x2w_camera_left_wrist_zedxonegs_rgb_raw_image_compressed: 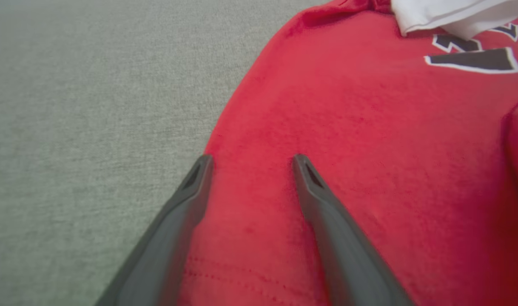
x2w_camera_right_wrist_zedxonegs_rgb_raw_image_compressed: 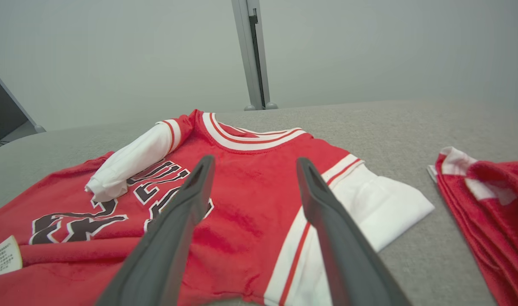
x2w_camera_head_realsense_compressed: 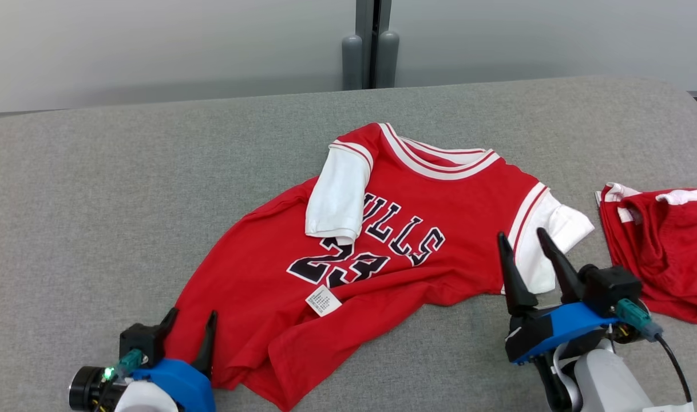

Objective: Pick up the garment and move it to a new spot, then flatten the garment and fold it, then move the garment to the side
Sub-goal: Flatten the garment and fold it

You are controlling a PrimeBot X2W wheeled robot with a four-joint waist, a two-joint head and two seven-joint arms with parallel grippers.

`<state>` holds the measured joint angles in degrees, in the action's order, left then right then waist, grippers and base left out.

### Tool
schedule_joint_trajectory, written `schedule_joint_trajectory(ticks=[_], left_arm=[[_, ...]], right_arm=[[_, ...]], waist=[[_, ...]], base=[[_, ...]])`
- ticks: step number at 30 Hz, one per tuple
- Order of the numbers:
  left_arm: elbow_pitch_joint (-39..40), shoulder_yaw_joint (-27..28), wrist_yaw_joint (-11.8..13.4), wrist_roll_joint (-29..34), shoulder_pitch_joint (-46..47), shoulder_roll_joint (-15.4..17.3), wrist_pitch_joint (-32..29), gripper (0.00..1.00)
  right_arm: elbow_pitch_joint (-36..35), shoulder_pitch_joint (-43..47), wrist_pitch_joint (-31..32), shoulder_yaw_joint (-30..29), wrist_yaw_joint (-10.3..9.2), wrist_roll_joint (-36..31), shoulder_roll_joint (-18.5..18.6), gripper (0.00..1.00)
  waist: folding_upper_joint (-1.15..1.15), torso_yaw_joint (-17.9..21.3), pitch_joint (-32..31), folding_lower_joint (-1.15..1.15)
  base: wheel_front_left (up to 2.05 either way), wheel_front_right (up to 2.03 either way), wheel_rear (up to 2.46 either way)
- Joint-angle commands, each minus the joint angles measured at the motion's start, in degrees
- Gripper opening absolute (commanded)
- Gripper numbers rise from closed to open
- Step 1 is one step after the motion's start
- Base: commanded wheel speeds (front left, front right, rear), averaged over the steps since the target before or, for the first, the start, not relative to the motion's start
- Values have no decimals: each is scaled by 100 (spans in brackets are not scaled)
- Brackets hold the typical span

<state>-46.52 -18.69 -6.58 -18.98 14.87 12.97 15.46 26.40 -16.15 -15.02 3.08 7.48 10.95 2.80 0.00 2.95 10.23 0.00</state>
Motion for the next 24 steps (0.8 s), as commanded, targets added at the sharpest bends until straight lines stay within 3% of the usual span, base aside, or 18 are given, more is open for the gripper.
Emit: schedule_joint_trajectory(ticks=[1, 3, 4, 5, 12, 24], left_arm=[[-310, -50, -10, 36, 69, 27, -111, 100], [-697, -170, -29, 47, 198, 26, -252, 100], [-852, -210, -39, 12, 251, 6, -311, 80], [-1084, -373, -77, 33, 346, -7, -367, 0], [-807, -780, -94, -220, 923, 100, -131, 0], [646, -1077, -93, -508, 2725, 1757, -24, 0]], right_arm=[[-53, 5, -18, 78, 3, 57, 24, 100], [-86, -14, -18, 174, 3, 64, 24, 100], [-96, -23, -18, 208, 3, 80, 24, 100], [-117, -25, -18, 268, 3, 101, 24, 100], [-140, 9, -18, 276, 3, 115, 23, 100], [-258, -130, -18, 587, 3, 370, 26, 100]], waist=[[0, 17, 28, 0], [0, 40, 71, 0], [0, 46, 86, 0], [0, 57, 106, 0], [0, 27, 147, 0], [0, 358, 490, 0]], base=[[0, 0, 0], [0, 0, 0], [0, 0, 0], [0, 0, 0], [0, 0, 0], [0, 0, 0]])
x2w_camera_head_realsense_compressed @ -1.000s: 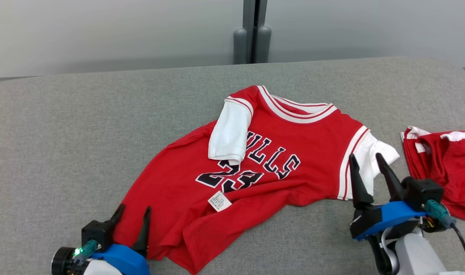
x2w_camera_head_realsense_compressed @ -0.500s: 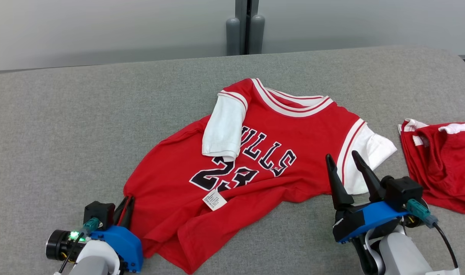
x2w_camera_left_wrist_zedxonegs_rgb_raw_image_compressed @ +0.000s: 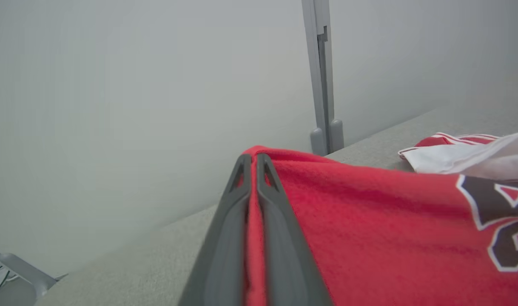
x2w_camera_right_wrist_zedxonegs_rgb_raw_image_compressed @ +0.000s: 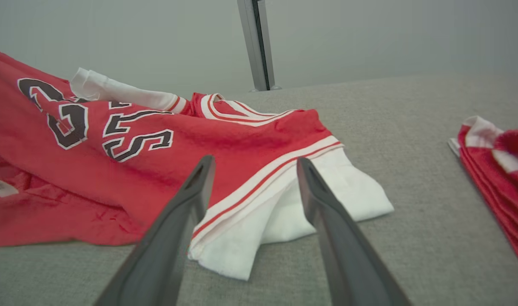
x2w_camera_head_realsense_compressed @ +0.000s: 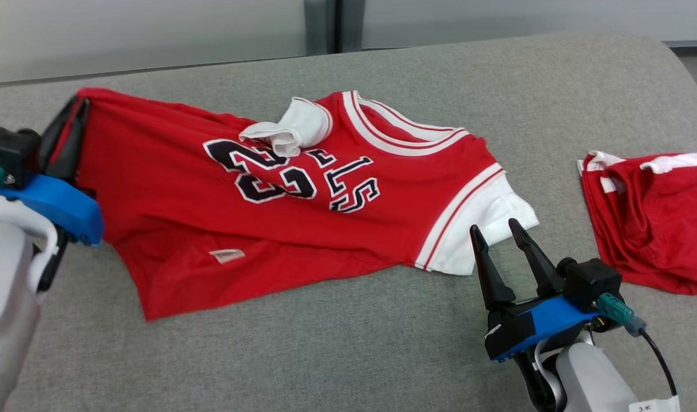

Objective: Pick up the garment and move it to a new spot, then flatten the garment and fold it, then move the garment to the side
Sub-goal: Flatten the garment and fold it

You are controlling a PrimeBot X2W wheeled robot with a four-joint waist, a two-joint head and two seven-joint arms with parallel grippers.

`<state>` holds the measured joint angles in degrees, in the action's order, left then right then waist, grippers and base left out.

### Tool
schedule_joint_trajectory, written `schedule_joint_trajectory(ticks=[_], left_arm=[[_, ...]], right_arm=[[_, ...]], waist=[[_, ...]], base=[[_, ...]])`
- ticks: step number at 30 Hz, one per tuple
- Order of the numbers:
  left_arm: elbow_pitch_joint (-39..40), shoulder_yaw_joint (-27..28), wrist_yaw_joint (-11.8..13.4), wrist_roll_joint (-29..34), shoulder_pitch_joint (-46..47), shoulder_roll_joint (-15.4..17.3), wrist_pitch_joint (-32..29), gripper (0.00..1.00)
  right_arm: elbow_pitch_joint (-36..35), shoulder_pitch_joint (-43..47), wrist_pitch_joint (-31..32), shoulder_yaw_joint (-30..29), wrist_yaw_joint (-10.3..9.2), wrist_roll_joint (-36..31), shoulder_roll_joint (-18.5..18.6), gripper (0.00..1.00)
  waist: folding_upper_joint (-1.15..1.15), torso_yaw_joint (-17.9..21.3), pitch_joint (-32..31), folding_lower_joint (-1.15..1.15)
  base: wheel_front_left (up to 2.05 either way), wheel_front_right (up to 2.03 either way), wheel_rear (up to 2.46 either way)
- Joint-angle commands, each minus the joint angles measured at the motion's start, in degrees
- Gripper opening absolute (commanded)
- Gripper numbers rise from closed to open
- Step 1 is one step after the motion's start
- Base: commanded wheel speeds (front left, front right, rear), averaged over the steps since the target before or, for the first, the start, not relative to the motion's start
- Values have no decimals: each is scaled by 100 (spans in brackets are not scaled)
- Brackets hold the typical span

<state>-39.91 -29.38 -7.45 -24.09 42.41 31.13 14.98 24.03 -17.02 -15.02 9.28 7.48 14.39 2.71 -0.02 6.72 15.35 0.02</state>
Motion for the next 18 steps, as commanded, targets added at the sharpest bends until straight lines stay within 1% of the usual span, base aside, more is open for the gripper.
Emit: schedule_joint_trajectory(ticks=[1, 3, 5, 6, 7, 12, 18], left_arm=[[45, -15, -5, -9, 112, 58, 25, 0], [-2, -48, -5, -116, 306, 240, 25, 0], [-172, -56, -5, -228, 419, 339, 24, 0], [-248, -102, -5, -254, 429, 361, 25, 35], [-316, -72, -5, -345, 410, 320, 26, 100], [-329, 485, 136, -656, -108, -58, 26, 100], [123, 964, 104, -678, -1037, -718, 26, 100]], right_arm=[[-33, -37, -19, 8, 3, 47, 40, 100], [-52, -19, -18, 107, 3, 87, 32, 100], [-69, 4, -18, 197, 3, 130, 30, 100], [-71, 16, -18, 222, 3, 143, 32, 100], [-70, 34, -18, 244, 3, 150, 32, 100], [-32, 155, -18, 166, 3, 146, 29, 100], [57, 239, -18, 68, 3, 85, 34, 100]], waist=[[2, 30, 2, -2], [2, 136, 48, -2], [2, 231, 69, -2], [2, 271, 68, -2], [2, 297, 53, -2], [2, 238, -85, -2], [2, 4, -221, -2]], base=[[0, 0, 0], [0, 0, 0], [0, 0, 0], [0, 0, 0], [0, 0, 0], [0, 0, 0], [0, 0, 0]])
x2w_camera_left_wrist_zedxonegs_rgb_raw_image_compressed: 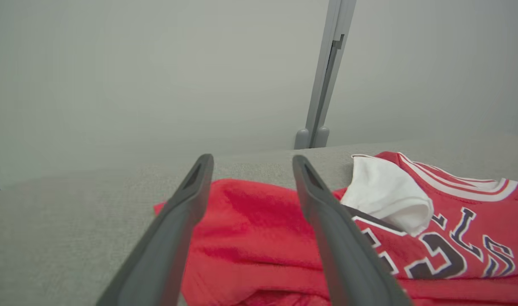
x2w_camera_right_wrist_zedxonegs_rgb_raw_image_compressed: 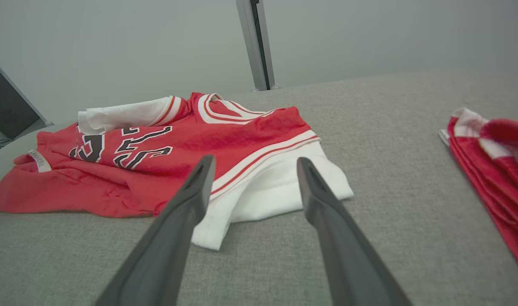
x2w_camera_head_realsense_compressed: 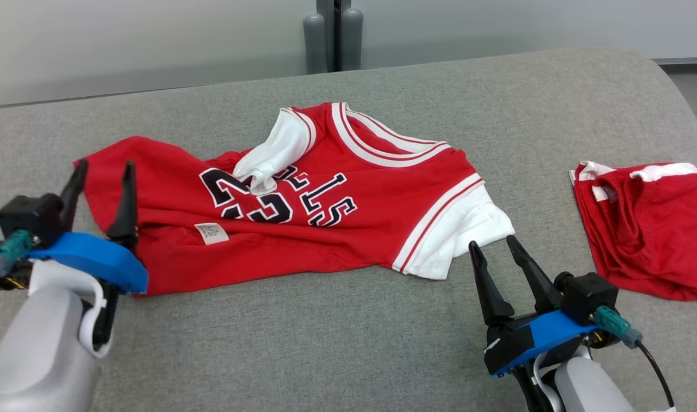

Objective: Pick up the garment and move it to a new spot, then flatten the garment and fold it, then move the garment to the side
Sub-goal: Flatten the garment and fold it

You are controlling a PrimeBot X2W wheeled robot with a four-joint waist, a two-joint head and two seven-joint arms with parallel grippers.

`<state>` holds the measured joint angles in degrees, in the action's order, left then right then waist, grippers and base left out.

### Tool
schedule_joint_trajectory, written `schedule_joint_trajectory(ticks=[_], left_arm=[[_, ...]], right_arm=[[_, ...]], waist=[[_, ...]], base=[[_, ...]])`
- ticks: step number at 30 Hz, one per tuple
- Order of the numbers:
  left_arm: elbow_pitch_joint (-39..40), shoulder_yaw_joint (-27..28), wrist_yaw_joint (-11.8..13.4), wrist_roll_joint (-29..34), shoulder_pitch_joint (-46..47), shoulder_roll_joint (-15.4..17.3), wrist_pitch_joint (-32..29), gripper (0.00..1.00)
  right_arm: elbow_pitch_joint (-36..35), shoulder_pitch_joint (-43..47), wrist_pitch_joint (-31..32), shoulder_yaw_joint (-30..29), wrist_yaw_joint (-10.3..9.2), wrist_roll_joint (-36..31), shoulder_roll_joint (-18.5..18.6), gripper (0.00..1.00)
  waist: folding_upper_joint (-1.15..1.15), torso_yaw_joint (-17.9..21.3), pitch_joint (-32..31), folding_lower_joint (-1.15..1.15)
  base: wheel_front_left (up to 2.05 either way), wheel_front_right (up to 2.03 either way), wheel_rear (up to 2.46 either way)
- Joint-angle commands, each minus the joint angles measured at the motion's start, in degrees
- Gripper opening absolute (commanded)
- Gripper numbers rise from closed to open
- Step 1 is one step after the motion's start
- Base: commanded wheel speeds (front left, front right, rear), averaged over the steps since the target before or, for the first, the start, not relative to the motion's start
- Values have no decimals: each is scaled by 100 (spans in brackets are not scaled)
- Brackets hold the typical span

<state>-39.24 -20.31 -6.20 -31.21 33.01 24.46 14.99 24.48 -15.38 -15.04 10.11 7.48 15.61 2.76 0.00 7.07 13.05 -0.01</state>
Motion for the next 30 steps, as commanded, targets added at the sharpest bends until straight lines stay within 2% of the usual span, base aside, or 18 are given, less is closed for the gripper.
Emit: schedule_joint_trajectory(ticks=[1, 8, 13, 18, 26, 30], left_arm=[[114, 75, -42, 70, -240, -141, 25, 100], [206, -38, -125, 336, -621, -561, 25, 100], [104, -345, -128, 496, -732, -656, 25, 100], [-176, -528, -131, 483, -794, -649, 25, 100], [-295, -237, -132, 389, -622, -556, 25, 100], [-423, -268, -132, 448, -453, -474, 25, 100]], right_arm=[[21, 64, -17, -6, 3, -29, 25, 100], [98, -15, -17, 91, 3, -4, 30, 100], [154, 17, -17, 101, 3, -9, 28, 100], [226, 70, -17, 68, 3, -28, 27, 100], [263, -22, -17, 100, 3, 59, 27, 100], [321, -47, -17, 145, 3, 80, 28, 100]], waist=[[0, -55, 20, 1], [0, -72, 112, 1], [0, 0, 128, 1], [0, 19, 98, 1], [0, 5, 129, 1], [0, 29, 141, 1]], base=[[0, 0, 0], [0, 0, 0], [0, 0, 0], [0, 0, 0], [0, 0, 0], [0, 0, 0]])
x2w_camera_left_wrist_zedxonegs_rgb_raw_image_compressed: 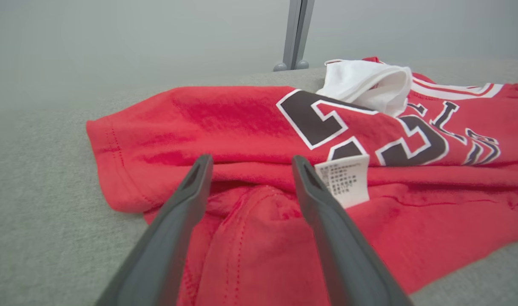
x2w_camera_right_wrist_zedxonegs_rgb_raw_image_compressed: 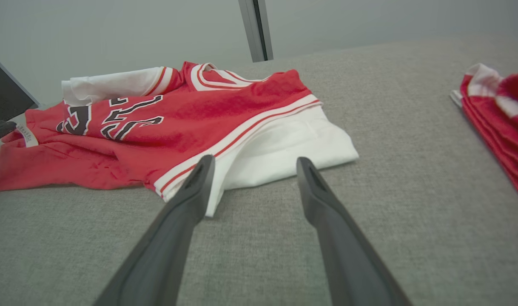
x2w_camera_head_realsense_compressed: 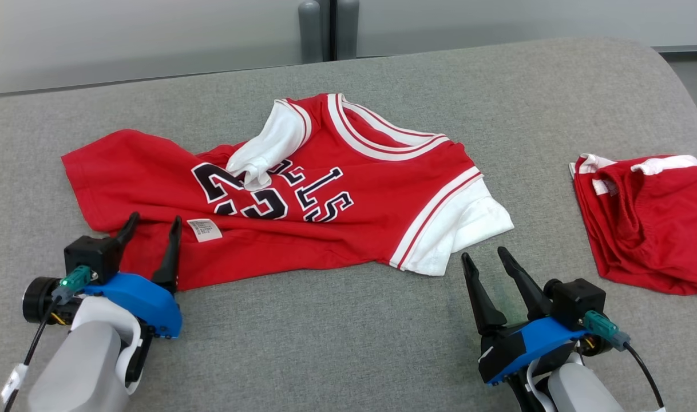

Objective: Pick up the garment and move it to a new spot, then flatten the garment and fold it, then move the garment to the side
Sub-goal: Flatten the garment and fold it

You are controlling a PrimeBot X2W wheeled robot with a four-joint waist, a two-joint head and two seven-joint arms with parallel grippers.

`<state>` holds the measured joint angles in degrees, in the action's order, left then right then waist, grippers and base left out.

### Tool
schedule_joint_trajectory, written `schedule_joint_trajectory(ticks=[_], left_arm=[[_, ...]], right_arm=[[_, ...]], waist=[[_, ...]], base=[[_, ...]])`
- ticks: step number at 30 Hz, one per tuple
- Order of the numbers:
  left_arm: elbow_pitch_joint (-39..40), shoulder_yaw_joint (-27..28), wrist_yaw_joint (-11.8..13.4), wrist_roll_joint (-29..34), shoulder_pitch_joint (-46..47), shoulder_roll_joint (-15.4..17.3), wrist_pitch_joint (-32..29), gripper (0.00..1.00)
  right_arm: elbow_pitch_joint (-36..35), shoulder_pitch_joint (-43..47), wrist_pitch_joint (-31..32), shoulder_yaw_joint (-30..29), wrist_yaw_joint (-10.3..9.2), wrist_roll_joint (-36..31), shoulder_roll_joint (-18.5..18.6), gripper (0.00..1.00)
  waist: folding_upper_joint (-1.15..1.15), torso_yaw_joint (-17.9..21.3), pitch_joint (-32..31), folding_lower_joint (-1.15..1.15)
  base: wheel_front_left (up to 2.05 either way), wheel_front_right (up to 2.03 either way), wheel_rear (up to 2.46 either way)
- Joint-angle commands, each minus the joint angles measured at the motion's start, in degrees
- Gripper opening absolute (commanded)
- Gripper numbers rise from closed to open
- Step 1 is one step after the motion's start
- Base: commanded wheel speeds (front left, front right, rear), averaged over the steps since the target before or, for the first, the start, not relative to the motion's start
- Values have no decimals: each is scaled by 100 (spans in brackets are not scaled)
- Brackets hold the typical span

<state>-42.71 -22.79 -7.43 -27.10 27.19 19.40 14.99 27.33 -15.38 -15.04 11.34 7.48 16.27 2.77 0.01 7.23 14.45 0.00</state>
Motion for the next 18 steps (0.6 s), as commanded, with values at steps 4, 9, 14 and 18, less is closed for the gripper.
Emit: schedule_joint_trajectory(ticks=[4, 9, 14, 18], left_arm=[[-428, -329, -9, 114, 307, 66, -8, 100], [-725, -644, -10, 6, 340, 5, 3, 98], [-839, -834, -10, -73, 226, -52, 20, 73], [-763, -848, -10, -129, 199, -75, 21, 17]], right_arm=[[123, -19, -17, 45, 3, 5, 27, 100], [173, 18, -17, 10, 3, 11, 26, 100], [214, 54, -17, -81, 3, -54, 26, 100], [236, 25, -17, -83, 3, -48, 26, 100]], waist=[[-1, 63, -5, 0], [-1, 93, -10, 0], [-1, 6, -31, 0], [-1, -68, -46, 0]], base=[[0, 0, 0], [0, 0, 0], [0, 0, 0], [0, 0, 0]])
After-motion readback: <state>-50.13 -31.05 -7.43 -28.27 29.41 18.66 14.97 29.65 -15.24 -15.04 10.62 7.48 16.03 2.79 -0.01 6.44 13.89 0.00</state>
